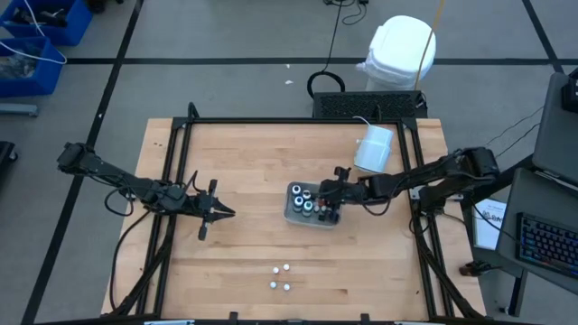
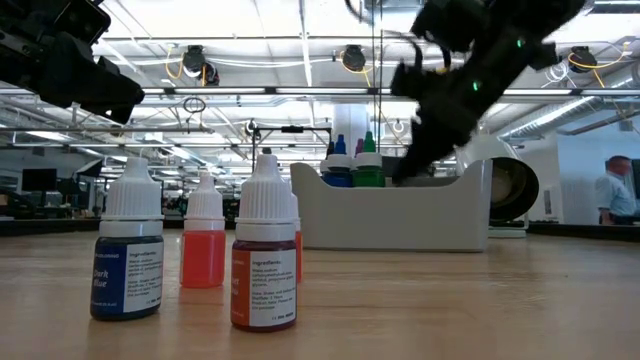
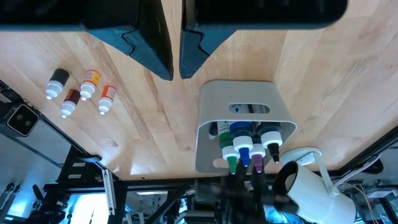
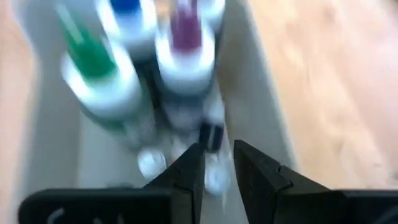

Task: Pick & Place food coloring
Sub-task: Put the small purple bottle into the gray bin, then put the small yellow bottle into the gray bin

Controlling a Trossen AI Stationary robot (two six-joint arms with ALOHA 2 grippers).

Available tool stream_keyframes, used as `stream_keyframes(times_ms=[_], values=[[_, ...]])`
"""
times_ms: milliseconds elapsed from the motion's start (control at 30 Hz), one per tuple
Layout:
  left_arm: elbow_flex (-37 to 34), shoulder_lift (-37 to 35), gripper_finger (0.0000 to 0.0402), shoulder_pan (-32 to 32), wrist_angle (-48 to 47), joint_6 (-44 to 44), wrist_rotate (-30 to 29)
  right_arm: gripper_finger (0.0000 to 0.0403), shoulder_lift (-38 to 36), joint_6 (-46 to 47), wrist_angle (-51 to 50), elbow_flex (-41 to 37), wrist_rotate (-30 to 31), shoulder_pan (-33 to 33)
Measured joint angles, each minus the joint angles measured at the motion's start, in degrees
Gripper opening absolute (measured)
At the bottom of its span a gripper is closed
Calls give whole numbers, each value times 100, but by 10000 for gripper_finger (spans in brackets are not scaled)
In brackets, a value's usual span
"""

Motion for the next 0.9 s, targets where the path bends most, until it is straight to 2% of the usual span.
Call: stream_keyframes(times_ms=[200,400,500,667,900], values=[[1,-2,37,0,-59,2,0,68,-659,-181,-672,601,63,373],[1,-2,37,0,-134,-26,0,42,-1552,-228,-731,700,209,1189],[1,-2,37,0,-134,-28,0,21,-1990,-369,-671,668,674,1633],[-1,-2,37,0,-183,-39,2,3,-2765,-376,-528,204,948,2084],[1,-1,37,-1,-255,-39,1,1,-3873,-362,688,-1245,1082,2179]])
